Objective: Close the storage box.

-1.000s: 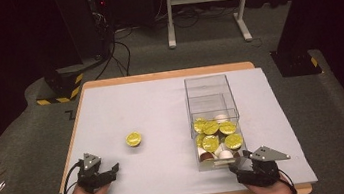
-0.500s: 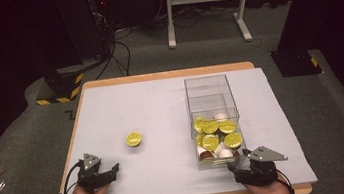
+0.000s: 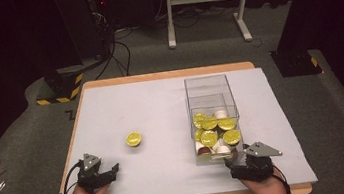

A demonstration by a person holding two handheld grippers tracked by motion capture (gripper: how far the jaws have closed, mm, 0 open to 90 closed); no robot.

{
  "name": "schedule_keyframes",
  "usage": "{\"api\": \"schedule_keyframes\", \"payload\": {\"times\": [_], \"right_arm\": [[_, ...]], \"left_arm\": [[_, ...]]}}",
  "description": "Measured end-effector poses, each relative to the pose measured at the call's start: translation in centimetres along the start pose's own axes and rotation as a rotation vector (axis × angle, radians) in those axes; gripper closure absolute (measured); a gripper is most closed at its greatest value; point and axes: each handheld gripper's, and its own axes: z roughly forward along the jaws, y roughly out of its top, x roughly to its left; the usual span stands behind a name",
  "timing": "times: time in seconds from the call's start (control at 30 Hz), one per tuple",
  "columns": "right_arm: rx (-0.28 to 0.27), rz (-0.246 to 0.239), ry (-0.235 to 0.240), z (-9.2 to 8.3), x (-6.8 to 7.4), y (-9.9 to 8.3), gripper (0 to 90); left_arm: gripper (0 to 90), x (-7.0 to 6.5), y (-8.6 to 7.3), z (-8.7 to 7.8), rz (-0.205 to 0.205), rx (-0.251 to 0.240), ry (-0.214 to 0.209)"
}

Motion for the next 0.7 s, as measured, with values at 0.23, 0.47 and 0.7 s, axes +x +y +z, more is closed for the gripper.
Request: {"api": "schedule_keyframes", "payload": {"times": [0.23, 0.47, 0.7], "right_arm": [[-0.005, -0.002, -0.010, 0.2, -0.2, 0.5, 14.8], [-0.015, 0.015, -0.028, 0.4, -0.8, 0.9, 14.8], [-0.029, 0.020, -0.046, 0.8, -1.2, 1.0, 14.6]], "left_arm": [[26.6, 0.0, 0.0, 0.0, 0.002, 0.001, -0.001], [26.6, 0.0, 0.0, 0.0, 0.000, 0.001, -0.002], [26.6, 0.0, 0.0, 0.0, 0.004, 0.005, -0.001]]}}
